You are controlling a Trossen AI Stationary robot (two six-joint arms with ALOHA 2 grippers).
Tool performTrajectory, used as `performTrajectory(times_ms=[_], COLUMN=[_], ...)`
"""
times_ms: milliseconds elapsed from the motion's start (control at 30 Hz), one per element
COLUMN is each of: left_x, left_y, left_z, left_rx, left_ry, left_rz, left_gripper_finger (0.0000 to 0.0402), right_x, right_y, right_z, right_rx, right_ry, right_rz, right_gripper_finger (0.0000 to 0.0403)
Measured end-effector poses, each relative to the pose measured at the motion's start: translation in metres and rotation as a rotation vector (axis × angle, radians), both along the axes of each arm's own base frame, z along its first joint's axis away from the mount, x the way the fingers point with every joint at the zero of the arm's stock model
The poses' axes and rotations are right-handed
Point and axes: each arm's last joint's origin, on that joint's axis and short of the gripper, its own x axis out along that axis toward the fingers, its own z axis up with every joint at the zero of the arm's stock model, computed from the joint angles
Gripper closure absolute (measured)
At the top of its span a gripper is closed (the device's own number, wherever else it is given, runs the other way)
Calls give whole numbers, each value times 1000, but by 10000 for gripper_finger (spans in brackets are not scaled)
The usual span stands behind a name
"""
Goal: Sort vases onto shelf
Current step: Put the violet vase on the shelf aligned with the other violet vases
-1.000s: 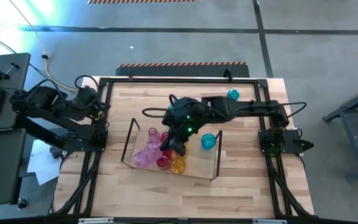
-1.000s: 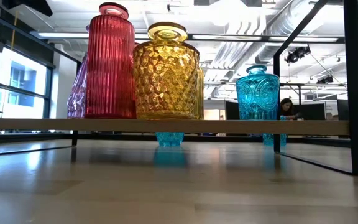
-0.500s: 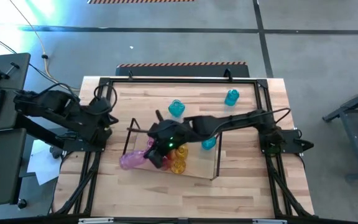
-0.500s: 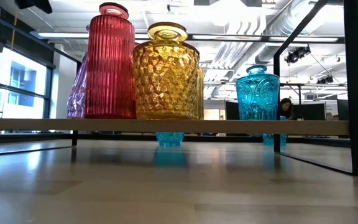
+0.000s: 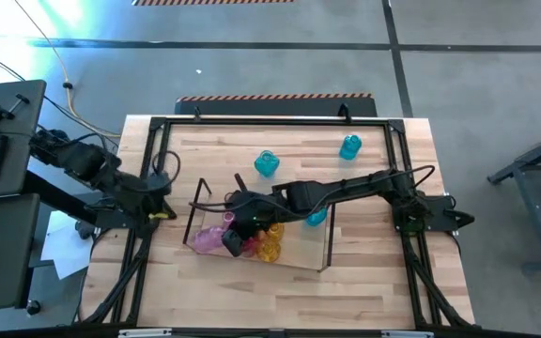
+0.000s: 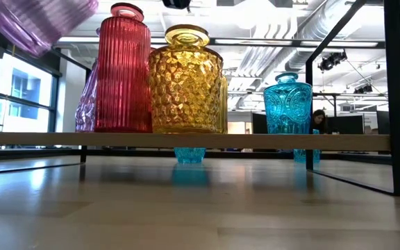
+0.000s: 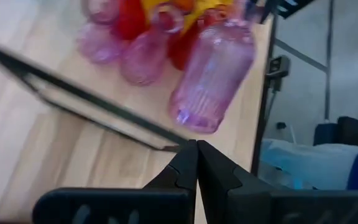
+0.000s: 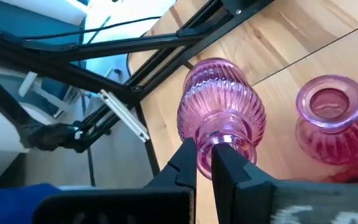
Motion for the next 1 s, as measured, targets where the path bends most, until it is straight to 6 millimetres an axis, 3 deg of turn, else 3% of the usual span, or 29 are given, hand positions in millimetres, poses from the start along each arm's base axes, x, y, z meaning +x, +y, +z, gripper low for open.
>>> performTrajectory(times_ms=[467,1000], left_x=[54,100], left_y=[-48,-75], left_z=[-27,-63], left_rx=[100,219], left_ry=[126,200], left_rz=[-156,-245], left_gripper_finger=[401,401], right_x=[-3,-1], right_y=[2,4], right_z=[-3,-10], right_rx=[-7,12], right_ry=[37,67], right_rz=[23,33], right_gripper_finger=[402,402])
